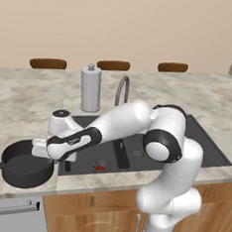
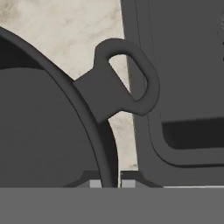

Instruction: Dump the bell pepper from the pot into the sink. Then turn on the water and wash the bell pepper. Then turn off the water and put the bell pepper back in the pot.

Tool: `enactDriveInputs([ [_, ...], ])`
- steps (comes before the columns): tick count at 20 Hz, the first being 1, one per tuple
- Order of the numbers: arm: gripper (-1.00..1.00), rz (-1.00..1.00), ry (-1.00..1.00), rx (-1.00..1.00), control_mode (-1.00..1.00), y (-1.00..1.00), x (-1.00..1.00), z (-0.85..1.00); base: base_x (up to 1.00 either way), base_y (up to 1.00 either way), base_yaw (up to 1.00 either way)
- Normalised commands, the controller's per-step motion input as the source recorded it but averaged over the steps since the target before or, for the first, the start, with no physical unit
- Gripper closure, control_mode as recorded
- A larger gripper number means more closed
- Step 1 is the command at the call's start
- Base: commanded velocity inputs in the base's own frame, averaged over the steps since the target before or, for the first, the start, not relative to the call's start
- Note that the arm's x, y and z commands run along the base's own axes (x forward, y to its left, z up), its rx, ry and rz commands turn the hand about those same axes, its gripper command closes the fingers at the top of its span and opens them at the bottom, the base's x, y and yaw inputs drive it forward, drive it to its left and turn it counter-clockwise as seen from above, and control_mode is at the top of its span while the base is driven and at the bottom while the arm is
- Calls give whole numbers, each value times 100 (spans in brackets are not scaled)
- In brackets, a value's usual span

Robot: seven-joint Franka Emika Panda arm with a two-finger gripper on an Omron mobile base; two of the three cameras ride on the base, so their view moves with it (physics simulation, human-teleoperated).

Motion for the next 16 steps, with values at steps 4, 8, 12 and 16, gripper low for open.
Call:
enactDriveInputs([
  [4,100,-9,2,0,-100,1,0,-38,0,0,0],
  [8,100,-19,0,0,-100,0,2,-31,0,0,0],
  [12,-100,-24,0,0,-100,-2,0,-20,0,0,0],
  [16,-100,-32,0,3,-100,-39,-3,-1,0,0,0],
])
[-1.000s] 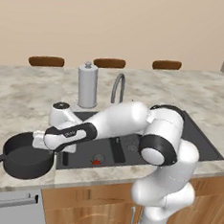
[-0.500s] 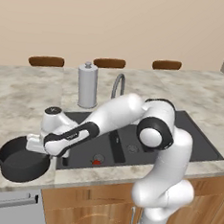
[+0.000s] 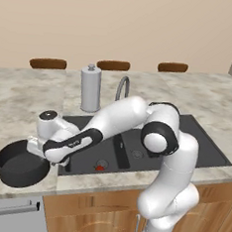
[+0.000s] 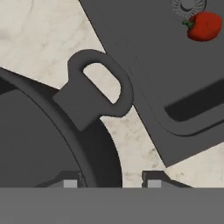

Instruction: Dump the bell pepper from the pot into the sink. Then turn on the water and wash the bell pepper. Then turn off the water and put the bell pepper back in the pot.

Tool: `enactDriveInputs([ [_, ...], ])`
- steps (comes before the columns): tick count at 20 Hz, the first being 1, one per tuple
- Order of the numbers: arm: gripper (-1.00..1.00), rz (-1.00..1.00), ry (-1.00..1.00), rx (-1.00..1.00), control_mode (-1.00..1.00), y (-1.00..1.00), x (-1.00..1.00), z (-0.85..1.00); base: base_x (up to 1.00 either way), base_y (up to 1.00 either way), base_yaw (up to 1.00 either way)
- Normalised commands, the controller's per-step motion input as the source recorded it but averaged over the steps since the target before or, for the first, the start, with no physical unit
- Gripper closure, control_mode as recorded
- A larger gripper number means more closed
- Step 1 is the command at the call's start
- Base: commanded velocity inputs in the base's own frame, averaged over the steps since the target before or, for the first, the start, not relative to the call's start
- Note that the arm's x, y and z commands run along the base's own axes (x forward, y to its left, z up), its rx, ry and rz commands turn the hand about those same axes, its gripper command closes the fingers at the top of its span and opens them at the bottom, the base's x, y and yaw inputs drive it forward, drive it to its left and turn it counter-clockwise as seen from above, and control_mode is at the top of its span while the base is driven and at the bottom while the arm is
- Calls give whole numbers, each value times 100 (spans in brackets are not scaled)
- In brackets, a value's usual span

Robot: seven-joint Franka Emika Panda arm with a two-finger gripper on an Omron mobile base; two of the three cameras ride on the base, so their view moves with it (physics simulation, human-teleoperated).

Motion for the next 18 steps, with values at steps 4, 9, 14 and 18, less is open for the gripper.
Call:
enactDriveInputs([
  [4,-100,-29,0,4,-100,-43,0,0,0,0,0],
  [9,-100,-23,-2,4,-100,-28,0,1,0,0,0],
  [14,-100,-12,-24,1,-100,7,4,14,0,0,0],
  [18,-100,-1,-48,0,-100,39,17,26,0,0,0],
])
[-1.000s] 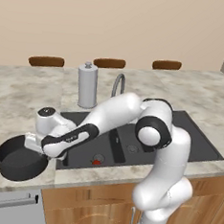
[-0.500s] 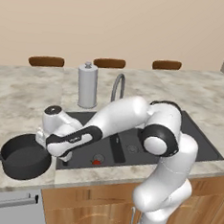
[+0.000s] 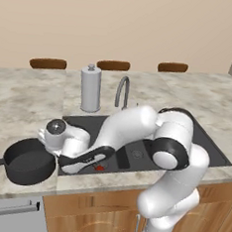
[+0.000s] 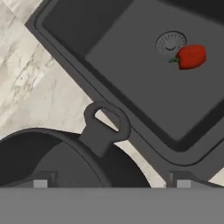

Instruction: Dump the bell pepper from the pot into the sink. Then turn on the water and wash the bell pepper. Then turn off the water and put the bell pepper back in the pot.

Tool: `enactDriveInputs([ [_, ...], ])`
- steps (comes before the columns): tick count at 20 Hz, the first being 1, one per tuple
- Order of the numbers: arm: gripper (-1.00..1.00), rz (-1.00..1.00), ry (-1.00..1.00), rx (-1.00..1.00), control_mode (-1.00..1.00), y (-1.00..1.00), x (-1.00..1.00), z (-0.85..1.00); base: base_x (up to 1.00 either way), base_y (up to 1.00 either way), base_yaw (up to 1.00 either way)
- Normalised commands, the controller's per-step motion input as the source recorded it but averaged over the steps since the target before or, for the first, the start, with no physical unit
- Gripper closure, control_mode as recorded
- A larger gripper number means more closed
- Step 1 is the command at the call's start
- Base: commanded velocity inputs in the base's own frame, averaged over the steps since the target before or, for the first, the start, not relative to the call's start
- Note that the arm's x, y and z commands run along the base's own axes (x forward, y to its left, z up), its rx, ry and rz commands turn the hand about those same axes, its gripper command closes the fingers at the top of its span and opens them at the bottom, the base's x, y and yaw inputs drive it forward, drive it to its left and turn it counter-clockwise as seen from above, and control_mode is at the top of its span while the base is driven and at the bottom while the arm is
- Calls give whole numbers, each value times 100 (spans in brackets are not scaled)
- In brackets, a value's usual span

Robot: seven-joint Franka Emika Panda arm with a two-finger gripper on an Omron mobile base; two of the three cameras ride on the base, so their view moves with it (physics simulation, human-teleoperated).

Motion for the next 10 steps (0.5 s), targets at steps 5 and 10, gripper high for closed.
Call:
enactDriveInputs([
  [5,-100,7,-16,6,-100,0,0,64,0,0,0],
  [10,-100,5,-1,12,-100,-12,-14,99,0,0,0],
])
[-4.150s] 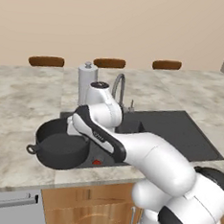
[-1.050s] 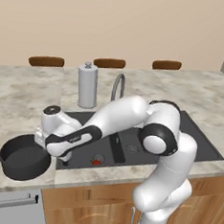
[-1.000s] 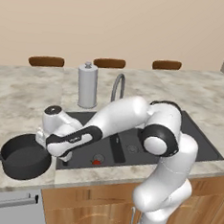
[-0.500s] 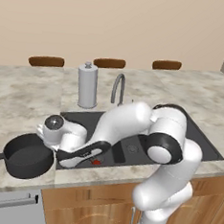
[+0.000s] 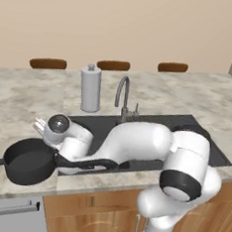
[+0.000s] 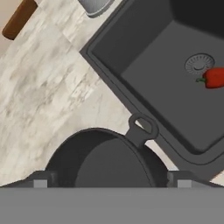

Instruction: Dump the bell pepper from the pot into the sink. Then turn on the water and wash the bell pepper. Then turn off the water and put the bell pepper back in the pot.

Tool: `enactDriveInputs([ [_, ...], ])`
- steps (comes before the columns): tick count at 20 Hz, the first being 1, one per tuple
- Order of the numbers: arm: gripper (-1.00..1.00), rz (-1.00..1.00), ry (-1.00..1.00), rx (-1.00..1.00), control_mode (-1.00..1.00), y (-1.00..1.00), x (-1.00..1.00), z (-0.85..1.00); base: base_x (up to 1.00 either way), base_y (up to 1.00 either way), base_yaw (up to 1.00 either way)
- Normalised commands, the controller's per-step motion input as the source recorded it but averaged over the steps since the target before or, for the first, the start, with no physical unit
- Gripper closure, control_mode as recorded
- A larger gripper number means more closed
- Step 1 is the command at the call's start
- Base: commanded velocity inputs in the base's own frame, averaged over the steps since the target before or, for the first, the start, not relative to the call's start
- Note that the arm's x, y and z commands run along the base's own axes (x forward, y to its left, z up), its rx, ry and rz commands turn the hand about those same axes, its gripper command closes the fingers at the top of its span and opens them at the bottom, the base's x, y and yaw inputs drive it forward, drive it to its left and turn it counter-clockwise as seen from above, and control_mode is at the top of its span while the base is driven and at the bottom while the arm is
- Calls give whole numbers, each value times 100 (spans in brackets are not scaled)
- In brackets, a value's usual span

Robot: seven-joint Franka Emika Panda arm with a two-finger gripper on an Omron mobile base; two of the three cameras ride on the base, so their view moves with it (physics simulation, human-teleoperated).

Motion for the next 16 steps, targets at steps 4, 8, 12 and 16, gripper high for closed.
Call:
enactDriveInputs([
  [4,-100,1,3,9,-100,-30,-18,100,0,0,0],
  [8,-100,1,5,5,-100,-45,-26,91,0,0,0],
  [12,-100,0,0,6,-100,-42,-31,53,0,0,0],
  [16,-100,1,0,5,-100,-48,-5,18,0,0,0],
])
